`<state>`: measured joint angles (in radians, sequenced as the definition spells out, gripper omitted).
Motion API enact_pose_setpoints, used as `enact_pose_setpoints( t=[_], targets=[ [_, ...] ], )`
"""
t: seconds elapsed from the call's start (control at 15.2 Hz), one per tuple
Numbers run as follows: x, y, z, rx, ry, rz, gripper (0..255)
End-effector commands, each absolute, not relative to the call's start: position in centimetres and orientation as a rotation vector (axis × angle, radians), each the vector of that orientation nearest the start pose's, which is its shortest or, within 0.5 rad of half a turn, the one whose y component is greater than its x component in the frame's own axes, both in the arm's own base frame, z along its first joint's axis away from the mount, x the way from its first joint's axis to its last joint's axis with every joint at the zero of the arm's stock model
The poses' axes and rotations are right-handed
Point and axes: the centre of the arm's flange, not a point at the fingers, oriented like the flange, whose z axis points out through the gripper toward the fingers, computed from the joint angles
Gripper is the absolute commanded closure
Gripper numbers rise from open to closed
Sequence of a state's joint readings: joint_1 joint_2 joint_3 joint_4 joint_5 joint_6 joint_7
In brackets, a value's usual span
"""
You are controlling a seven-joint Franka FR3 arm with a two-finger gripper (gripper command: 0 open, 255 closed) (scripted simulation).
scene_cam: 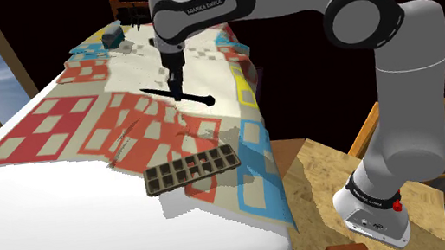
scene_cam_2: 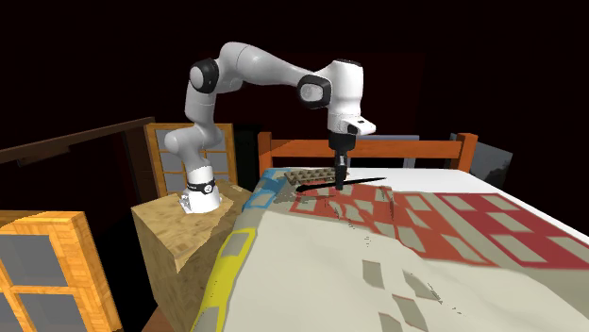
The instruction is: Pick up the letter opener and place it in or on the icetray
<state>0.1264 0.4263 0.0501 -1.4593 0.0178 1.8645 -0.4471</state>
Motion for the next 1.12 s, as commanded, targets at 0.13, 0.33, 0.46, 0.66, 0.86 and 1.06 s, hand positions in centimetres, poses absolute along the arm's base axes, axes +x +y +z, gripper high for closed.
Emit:
enact_pose_setpoints(
  t=[0.13,0.33,0.46,0.66,0.86,1.06],
  targets=[
    [64.2,14.1,44.3,-2.956,-0.937,0.024,255],
    [61.1,16.6,44.5,-2.956,-0.937,0.024,255],
    [59.0,18.2,44.6,-2.956,-0.937,0.024,255],
    [56.0,20.7,44.8,-2.956,-0.937,0.024,255],
    [52.9,23.2,45.0,-2.956,-0.937,0.024,255],
    [49.8,25.7,45.2,-2.956,-0.937,0.024,255]
  ],
)
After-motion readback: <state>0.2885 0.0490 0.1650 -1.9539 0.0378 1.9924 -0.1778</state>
